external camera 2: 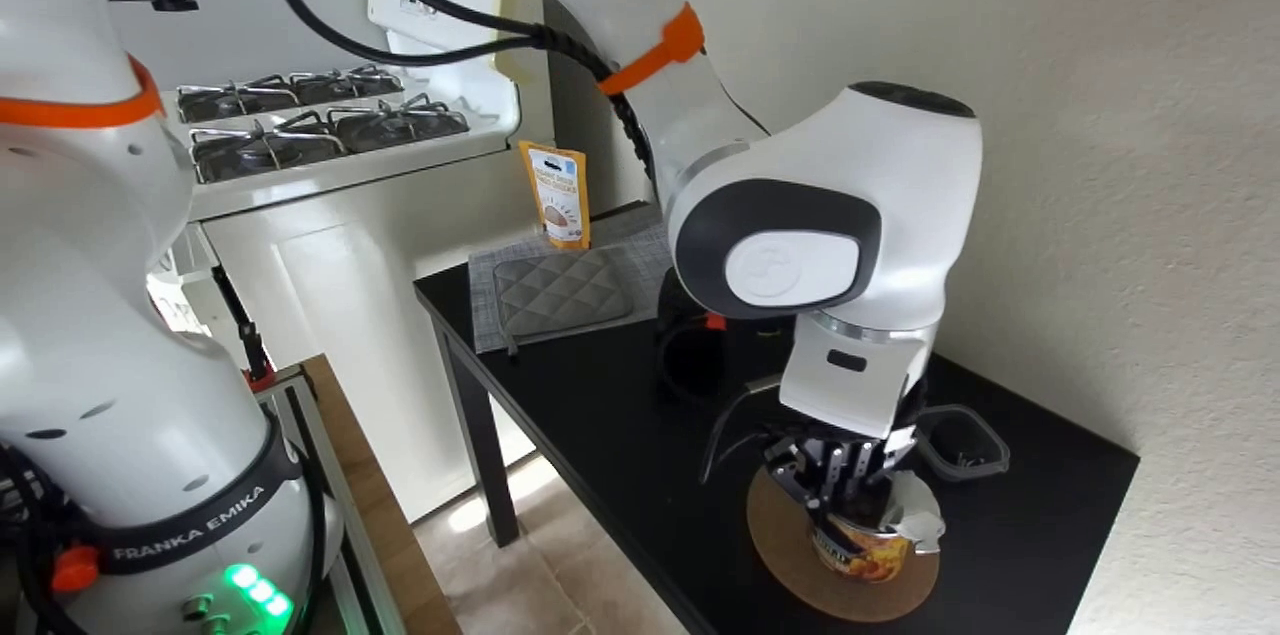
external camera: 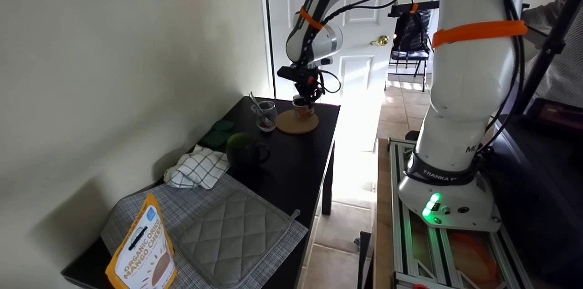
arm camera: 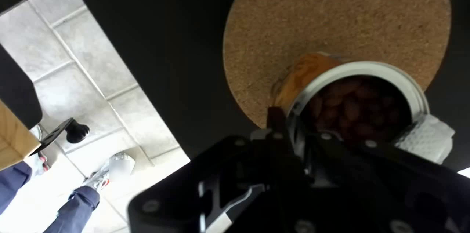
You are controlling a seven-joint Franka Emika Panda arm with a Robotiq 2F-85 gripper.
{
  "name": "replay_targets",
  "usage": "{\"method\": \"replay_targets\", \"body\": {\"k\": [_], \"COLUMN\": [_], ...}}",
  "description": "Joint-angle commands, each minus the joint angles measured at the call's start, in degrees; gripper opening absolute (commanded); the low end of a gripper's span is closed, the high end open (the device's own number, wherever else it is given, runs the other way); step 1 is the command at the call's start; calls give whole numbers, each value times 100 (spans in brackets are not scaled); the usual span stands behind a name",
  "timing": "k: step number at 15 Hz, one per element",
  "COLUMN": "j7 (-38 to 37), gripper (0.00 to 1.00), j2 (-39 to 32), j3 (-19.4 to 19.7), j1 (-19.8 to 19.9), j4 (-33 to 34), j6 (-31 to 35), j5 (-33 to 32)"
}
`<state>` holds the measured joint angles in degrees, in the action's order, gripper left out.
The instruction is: Move the can to the wooden board on the right.
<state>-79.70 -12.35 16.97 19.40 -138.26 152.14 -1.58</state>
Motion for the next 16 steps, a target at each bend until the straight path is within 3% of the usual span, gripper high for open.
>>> {"method": "replay_targets", "body": {"k": [1,4,5,6,9,12,14,15,16], "j7": [-138,234,417,465,439,338,245,19,343], "gripper": [3,3,36,37,58,81,96,99,86], "j2": [-589,-603,-477,-446,-125,329,773,1043,378], "j3": [67,-166,-280,-304,-206,-39,105,210,32], "j1": [-198,-143,-122,-154,-309,-472,-681,-847,-563], "j4": [564,785,740,757,569,288,56,-125,448], "j6": [229,35,-104,-144,-183,27,152,275,8], "j5": [739,1544,1816,1952,2028,1756,1155,492,1189]}}
